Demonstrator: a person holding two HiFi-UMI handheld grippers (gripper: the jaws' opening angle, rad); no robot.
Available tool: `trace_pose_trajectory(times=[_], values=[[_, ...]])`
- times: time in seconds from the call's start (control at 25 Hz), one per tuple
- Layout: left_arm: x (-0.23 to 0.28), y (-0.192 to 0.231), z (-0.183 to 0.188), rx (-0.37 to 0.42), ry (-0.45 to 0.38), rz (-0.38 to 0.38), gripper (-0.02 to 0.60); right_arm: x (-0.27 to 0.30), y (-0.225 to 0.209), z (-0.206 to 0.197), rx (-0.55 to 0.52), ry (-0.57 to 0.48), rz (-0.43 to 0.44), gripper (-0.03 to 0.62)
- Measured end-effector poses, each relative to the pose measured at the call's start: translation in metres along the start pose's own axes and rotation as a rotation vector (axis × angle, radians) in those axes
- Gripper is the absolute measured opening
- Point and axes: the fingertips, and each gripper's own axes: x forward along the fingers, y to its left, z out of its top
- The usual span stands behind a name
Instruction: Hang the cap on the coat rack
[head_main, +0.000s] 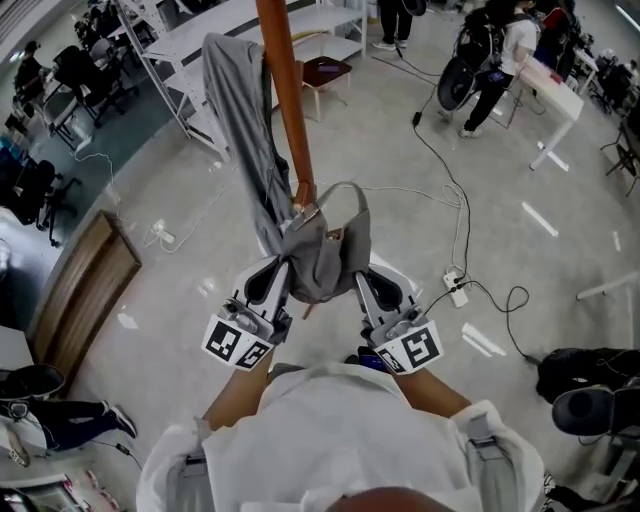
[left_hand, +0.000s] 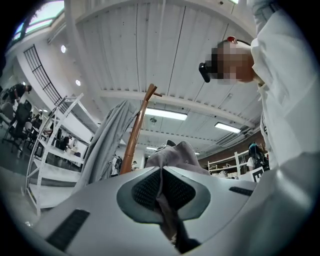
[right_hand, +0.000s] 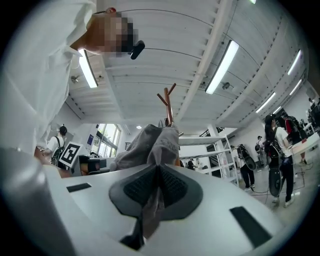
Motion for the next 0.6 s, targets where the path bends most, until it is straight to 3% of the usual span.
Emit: trace_pose_trajectory(times=[0.24, 0.6], values=[[0.002, 0.021, 0.014, 0.042, -0.02, -0.013, 0.026, 0.03, -0.003, -0.002, 0.001, -0.013, -0.004, 0.031], [-0.016, 0.068, 0.013, -0.019, -0.016, -0.02, 0.025, 0.067, 0.02, -0.018, 0.004, 0.034, -0.035, 0.031]])
